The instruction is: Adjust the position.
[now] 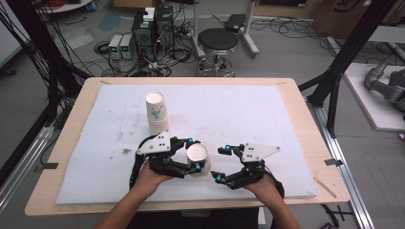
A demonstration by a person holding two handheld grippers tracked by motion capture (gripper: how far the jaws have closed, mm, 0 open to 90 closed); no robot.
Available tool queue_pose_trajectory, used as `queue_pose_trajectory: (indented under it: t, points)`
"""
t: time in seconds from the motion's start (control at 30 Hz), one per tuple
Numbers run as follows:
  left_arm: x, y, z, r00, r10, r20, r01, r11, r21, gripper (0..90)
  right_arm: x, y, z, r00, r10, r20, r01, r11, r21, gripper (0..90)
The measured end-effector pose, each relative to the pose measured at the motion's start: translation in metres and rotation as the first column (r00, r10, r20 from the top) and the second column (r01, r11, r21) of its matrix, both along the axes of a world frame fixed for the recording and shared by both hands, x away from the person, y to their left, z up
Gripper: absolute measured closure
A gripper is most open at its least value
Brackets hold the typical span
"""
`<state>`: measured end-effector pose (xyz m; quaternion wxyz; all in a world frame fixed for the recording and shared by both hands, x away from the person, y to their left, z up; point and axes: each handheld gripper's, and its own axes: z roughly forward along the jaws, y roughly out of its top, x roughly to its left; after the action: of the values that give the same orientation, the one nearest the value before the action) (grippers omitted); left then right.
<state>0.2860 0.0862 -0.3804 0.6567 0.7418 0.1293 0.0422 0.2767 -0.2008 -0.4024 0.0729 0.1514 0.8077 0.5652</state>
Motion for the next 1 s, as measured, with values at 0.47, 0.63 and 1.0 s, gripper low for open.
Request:
queue_pose_trajectory:
  t: [0.47, 0.63, 1.0]
  points:
    - [-0.002, -0.010, -0.002, 0.9995, -0.032, -0.006, 0.032, 0.9994, 0.014, 35.0, 0.001, 0.014, -0.007, 0.9975, 0.066, -0.027, -0.066, 0.998, 0.006, 20.0]
    - [-0.004, -0.013, -0.002, 0.9981, -0.061, -0.013, 0.061, 0.9982, 0.000, 35.1, 0.001, 0.016, -0.008, 0.9959, 0.084, -0.033, -0.084, 0.996, 0.025, 20.0]
    - [-0.004, -0.014, -0.002, 0.9963, -0.082, -0.028, 0.081, 0.9964, -0.027, 35.3, 0.001, 0.020, -0.011, 0.9918, 0.121, -0.043, -0.119, 0.992, 0.033, 22.1]
